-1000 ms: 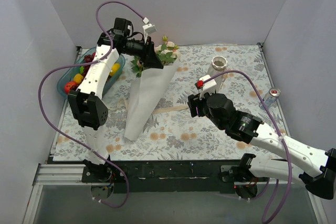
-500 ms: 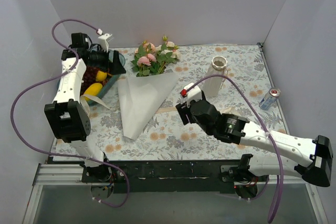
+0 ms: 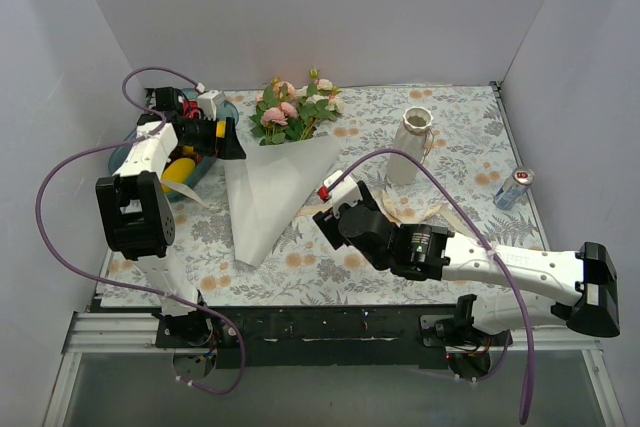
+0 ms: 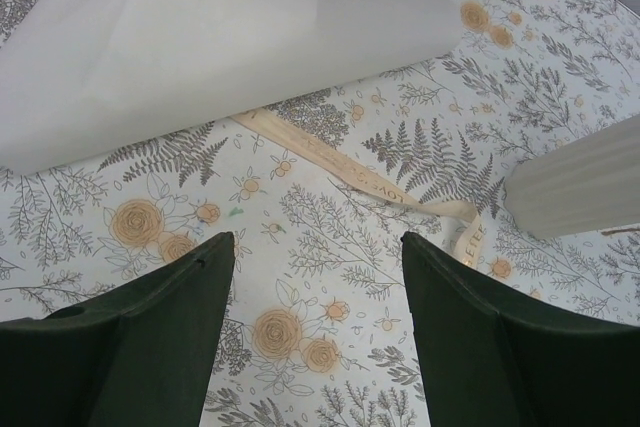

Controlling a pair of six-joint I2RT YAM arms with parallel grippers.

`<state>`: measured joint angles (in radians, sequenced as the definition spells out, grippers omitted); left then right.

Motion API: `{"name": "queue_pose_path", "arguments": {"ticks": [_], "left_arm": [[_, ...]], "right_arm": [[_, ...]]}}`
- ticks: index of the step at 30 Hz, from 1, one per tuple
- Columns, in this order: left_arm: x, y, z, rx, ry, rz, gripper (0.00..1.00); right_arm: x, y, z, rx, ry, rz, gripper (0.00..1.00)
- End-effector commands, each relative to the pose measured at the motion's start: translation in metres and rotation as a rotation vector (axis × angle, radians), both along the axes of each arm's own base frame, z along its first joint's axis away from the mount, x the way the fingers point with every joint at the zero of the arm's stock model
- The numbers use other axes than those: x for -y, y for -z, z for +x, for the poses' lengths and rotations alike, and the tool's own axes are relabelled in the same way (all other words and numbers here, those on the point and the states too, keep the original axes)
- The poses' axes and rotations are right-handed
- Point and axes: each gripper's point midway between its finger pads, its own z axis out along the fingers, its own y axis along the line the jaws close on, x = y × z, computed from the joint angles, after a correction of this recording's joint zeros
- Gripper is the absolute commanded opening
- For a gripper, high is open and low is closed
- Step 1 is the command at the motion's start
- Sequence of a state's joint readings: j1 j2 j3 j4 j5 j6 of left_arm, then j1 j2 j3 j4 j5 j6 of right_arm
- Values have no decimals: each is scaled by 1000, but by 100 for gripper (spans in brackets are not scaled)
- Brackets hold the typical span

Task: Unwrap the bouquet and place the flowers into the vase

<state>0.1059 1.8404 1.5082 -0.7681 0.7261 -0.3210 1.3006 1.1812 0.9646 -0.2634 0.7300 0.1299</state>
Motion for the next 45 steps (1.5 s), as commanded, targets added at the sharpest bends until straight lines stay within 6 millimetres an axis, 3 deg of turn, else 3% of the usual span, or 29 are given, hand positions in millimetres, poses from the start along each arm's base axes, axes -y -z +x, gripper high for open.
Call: {"name": "queue_pose_path", "arguments": {"ticks": [1,8,13,14,19,27,31,35,41,42,45], "left_arm": [[-6,-3,2,53,-58,8,96],[-7,-7,24,56,-150,-22,93],[-12,9,6,4,-155,17,93],[-14,23,-6,-29,-164,29,93],[-29,36,-14,-13,-250,103,91],[-25,46,-15,-68,-270,71,81],[-9,41,-10,-100,-230,-34,66],[2,45,-8,-149,-193,-100,39],[4,40,-7,-141,-172,-117,17],[7,39,-7,-146,-162,-127,9],[10,37,-8,-156,-139,-142,2]], "right_arm": [[4,-22,2,33,36,82,76],[-1,-17,1,26,27,78,74],[0,-17,1,29,30,82,74],[1,-18,1,30,32,88,74],[1,-16,0,31,25,89,74],[-1,-19,0,29,18,102,73],[0,-18,-1,29,19,101,72],[1,-21,-2,31,24,105,71],[2,-22,-1,37,27,110,71],[2,-22,-1,37,25,108,70],[1,-23,-1,39,25,109,69]]}}
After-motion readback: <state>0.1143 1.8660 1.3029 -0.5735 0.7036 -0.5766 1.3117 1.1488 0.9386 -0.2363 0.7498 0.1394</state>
